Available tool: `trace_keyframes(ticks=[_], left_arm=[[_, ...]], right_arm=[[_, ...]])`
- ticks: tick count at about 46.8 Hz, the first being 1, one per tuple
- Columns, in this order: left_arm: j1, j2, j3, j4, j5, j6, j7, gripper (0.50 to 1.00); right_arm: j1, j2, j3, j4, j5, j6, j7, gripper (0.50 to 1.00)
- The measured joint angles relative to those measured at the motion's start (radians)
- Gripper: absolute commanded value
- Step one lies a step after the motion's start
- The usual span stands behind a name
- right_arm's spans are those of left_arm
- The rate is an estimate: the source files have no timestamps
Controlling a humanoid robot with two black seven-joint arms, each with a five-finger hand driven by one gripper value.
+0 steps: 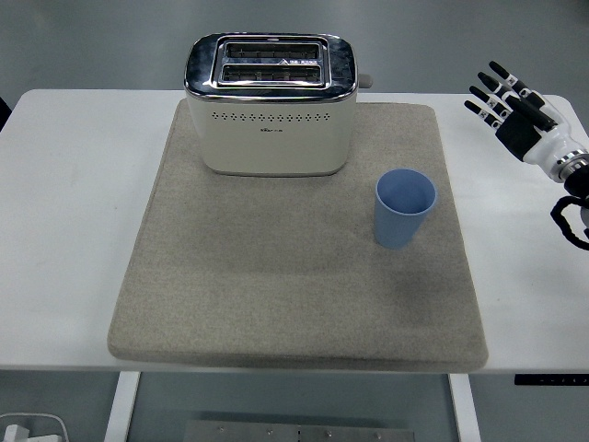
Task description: Put the water cup in front of the bread machine
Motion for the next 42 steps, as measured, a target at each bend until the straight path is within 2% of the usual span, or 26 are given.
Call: trace_keyframes(ticks=[14,21,29,42], left_arm=[[0.000,0.000,0.000,0.000,0.000,0.000,0.000,1.000],[0.000,0.000,0.000,0.000,0.000,0.000,0.000,1.000],[0.000,0.000,0.000,0.000,0.000,0.000,0.000,1.000],[0.000,0.000,0.000,0.000,0.000,0.000,0.000,1.000]], right_arm=[[-0.085,-0.083,-0.002,0.002,-0.009,0.127,0.002,0.915],[-0.139,-0.107,-0.003,0.002,-0.023,0.189,0.041,0.915],[-0.187,-0.128,-0.003,0.017,-0.085,0.197,0.107,0.913],[-0.269,-0.230,-0.002,0.123,-0.194,0.197,0.209,0.909]])
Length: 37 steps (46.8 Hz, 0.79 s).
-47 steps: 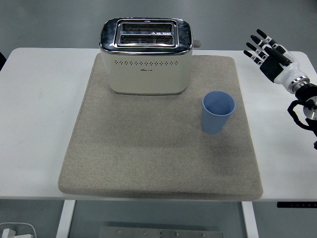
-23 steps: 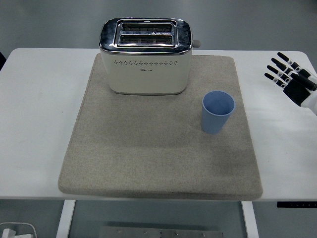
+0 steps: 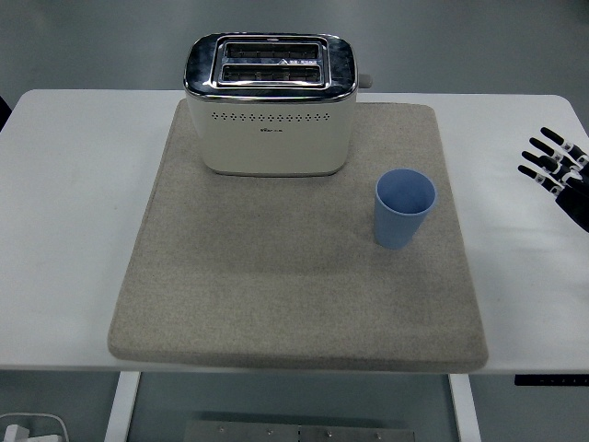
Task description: Put the water cup in front of the bread machine
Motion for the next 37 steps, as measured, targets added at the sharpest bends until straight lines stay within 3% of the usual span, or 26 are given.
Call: trace_keyframes(ticks=[8,37], left_arm=[[0.000,0.000,0.000,0.000,0.000,0.000,0.000,1.000],[0.000,0.000,0.000,0.000,0.000,0.000,0.000,1.000]], right_arm=[[-0.026,-0.046,0.002,0.064,-0.081,0.000,0.033,0.907],[-0.010,-0.052,0.012,0.088,-0.293,-0.018,0.036,0.905]])
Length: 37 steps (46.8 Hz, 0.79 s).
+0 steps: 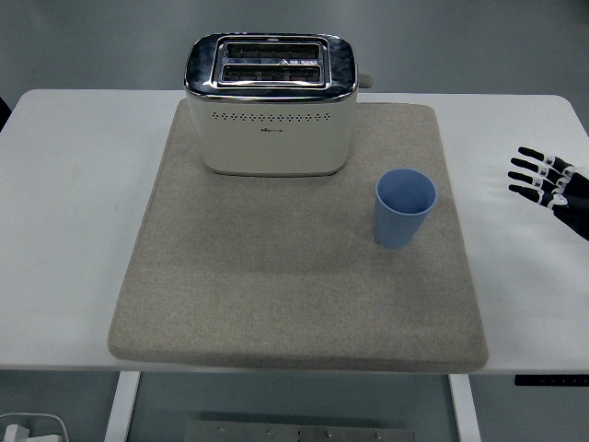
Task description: Put the water cup in front of the bread machine
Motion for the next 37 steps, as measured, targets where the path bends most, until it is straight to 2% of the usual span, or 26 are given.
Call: trace_keyframes(ticks=[5,17,33,37], left_arm=[[0.000,0.000,0.000,0.000,0.000,0.000,0.000,1.000],[0.000,0.000,0.000,0.000,0.000,0.000,0.000,1.000],[0.000,0.000,0.000,0.000,0.000,0.000,0.000,1.000],[0.000,0.000,0.000,0.000,0.000,0.000,0.000,1.000]], right_arm=[[0.000,-0.016,0.001,0.037,-0.059,-0.042,0.000,0.905],[-0.016,-0.042,-0.018,0.171,-0.220,-0.207,0.006,0.905],[-0.032,-0.045,-0.032,0.232,-0.288,-0.312,0.032,0.905],[-0.040,-0.061,-0.029,0.261,-0.280,-0.321,0.032,0.905]])
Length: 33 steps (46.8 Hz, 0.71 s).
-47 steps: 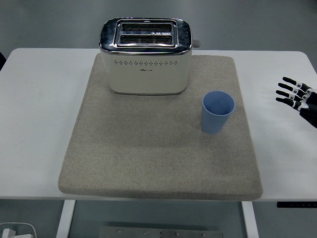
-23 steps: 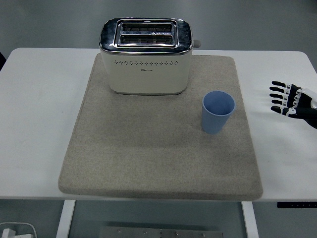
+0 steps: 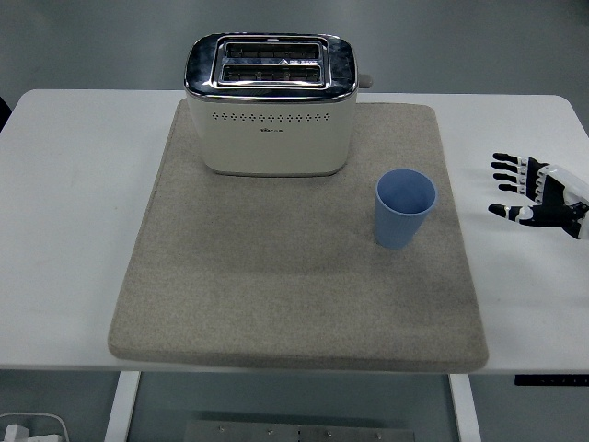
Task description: Put the water cup in front of the bread machine
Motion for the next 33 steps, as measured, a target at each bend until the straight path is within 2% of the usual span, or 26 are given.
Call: trace_keyframes(ticks=[19,33], left_arm=[[0.000,0.000,0.000,0.000,0.000,0.000,0.000,1.000],[0.000,0.000,0.000,0.000,0.000,0.000,0.000,1.000]], right_arm=[[-0.062,-0.019,-0.026,0.129,0.009,-0.004,-0.027,0.905],[-0.076,-0.002,-0.030,0.196,0.009,-0.072,-0.056,0.905]])
